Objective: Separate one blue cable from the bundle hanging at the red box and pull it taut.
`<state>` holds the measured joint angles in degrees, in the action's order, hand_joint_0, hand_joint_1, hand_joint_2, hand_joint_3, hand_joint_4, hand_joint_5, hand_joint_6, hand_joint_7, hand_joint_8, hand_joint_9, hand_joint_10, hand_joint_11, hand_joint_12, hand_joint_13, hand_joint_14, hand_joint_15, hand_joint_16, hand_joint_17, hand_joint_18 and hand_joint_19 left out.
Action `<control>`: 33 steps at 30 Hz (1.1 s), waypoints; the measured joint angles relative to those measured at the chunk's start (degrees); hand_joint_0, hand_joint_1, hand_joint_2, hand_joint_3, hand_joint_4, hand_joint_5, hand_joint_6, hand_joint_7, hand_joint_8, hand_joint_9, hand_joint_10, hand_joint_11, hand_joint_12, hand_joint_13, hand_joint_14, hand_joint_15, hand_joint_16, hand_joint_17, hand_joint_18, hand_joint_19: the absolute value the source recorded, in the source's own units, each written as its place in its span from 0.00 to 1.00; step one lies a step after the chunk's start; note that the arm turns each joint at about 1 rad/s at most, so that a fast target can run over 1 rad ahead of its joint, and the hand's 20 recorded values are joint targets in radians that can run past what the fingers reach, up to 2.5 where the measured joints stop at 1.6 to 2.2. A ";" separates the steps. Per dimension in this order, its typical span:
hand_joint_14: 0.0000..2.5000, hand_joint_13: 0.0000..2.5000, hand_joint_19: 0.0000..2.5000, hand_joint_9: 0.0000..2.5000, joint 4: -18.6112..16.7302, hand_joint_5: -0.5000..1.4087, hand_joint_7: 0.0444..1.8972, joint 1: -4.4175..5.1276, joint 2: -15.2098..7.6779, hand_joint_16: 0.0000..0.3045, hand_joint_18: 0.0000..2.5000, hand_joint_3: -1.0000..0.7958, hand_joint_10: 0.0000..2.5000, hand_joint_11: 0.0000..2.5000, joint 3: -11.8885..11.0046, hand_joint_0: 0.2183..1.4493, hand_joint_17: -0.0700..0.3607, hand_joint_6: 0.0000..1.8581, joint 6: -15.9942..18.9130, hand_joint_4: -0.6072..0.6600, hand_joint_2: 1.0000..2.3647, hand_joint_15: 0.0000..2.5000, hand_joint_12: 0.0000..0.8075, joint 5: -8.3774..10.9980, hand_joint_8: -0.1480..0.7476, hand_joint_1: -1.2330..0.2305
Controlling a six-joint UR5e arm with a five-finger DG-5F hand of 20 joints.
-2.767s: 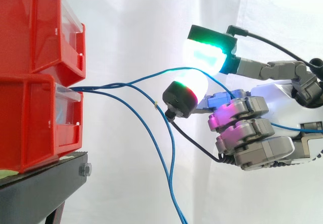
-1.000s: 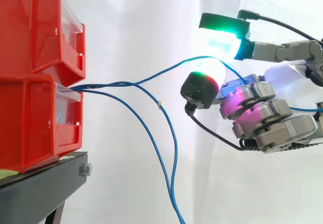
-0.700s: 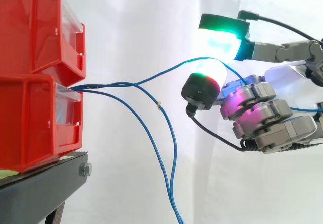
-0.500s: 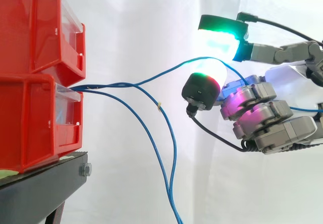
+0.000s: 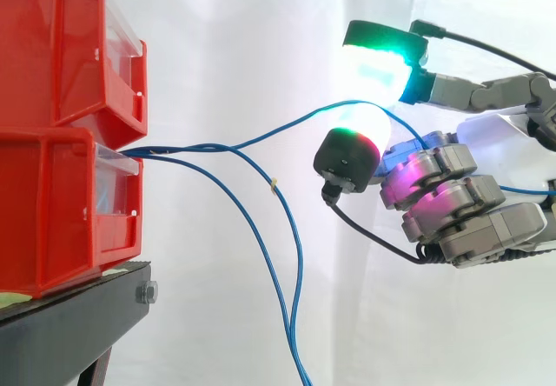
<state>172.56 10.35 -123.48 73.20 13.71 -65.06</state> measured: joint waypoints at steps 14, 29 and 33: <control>1.00 0.30 0.70 0.25 0.00 0.14 0.58 0.02 0.00 0.15 0.53 0.28 1.00 0.70 0.00 0.16 0.40 0.51 0.00 0.62 0.00 0.74 0.47 -0.07 0.51 0.36; 1.00 0.29 0.92 0.26 0.06 0.14 0.65 0.01 0.00 0.10 0.55 0.42 1.00 0.73 0.01 0.33 0.32 0.50 0.00 0.48 0.01 0.82 0.42 -0.07 0.41 0.35; 1.00 0.29 0.92 0.27 0.06 0.15 0.67 0.01 0.00 0.09 0.55 0.46 1.00 0.73 0.01 0.32 0.31 0.50 0.00 0.40 0.02 0.82 0.41 -0.07 0.40 0.35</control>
<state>172.62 10.37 -123.48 73.21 13.71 -65.13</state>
